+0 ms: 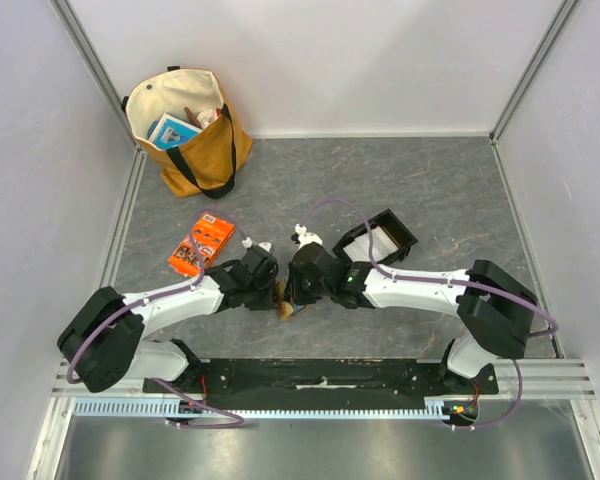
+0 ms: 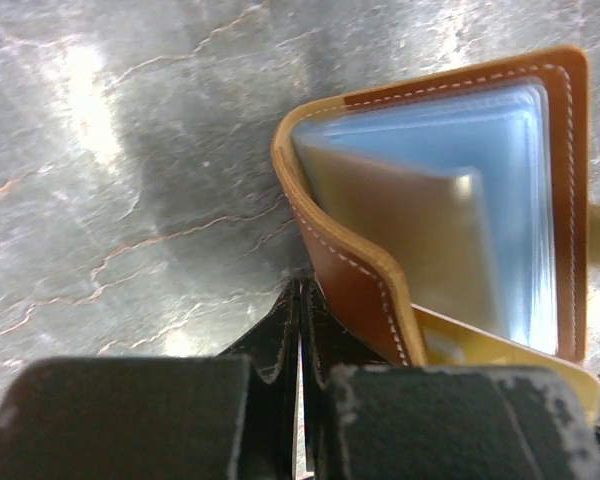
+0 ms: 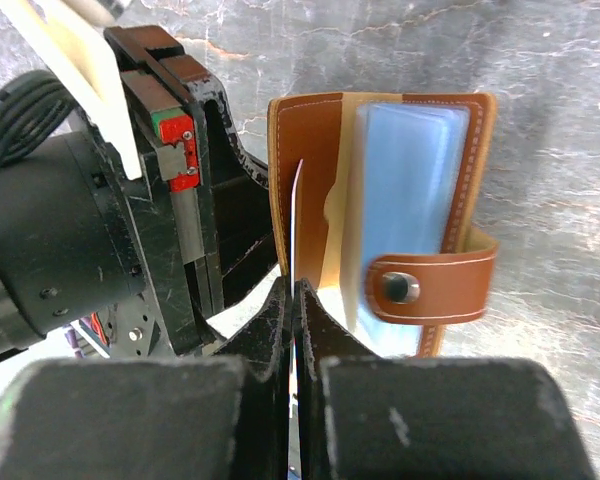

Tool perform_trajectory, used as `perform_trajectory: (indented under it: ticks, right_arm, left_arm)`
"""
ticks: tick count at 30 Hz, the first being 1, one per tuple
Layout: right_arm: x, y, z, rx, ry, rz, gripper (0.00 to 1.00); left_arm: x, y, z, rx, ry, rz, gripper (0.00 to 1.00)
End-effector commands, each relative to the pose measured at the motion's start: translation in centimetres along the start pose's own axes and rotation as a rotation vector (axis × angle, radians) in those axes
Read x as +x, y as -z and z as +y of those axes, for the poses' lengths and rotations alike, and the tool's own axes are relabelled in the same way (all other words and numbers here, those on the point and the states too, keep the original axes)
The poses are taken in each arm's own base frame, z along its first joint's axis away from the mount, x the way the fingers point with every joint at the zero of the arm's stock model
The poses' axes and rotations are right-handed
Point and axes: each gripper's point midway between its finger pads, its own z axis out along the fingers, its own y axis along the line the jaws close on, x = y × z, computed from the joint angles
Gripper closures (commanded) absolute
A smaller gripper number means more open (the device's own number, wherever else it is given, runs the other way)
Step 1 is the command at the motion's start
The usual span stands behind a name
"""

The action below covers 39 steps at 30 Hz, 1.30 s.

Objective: Put the credit cards into the card holder
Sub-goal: Open the card holder at the center of the board.

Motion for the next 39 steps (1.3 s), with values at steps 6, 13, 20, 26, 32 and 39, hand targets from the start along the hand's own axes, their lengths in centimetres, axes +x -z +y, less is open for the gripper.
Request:
perform_trajectory:
  ticks: [6, 13, 20, 26, 32, 39]
  right_arm:
    - [2.3, -2.5, -0.6, 0.156, 0.095, 0.041, 1.00]
    - [2.7, -3.0, -1.8, 0.206, 0.096, 0.041, 1.00]
    - [2.9, -3.0, -1.9, 0.209, 0.095, 0.048, 1.00]
    - [2.7, -2.9, -2.1, 0.212, 0.096, 0.041, 1.00]
    - [2.7, -2.7, -2.1, 0.213, 0.094, 0.037, 1.00]
    - [2.6, -2.6, -2.0, 0.209, 0.092, 0.034, 1.00]
  left_arm:
    - [-0.3, 1.6, 3.2, -0.129, 0.109, -0.054, 0.98]
    - [-0.7, 4.2, 4.8, -0.129, 0.210, -0.136, 0.77]
    - [-2.2, 6.7, 2.5, 0.050, 0.263, -0.256, 0.40]
    - [-3.6, 6.6, 0.9, 0.107, 0.290, -0.275, 0.30]
    - [-3.3, 5.4, 1.4, 0.025, 0.291, -0.209, 0.35]
    - [-3.1, 5.3, 1.8, 0.030, 0.314, -0.232, 0.44]
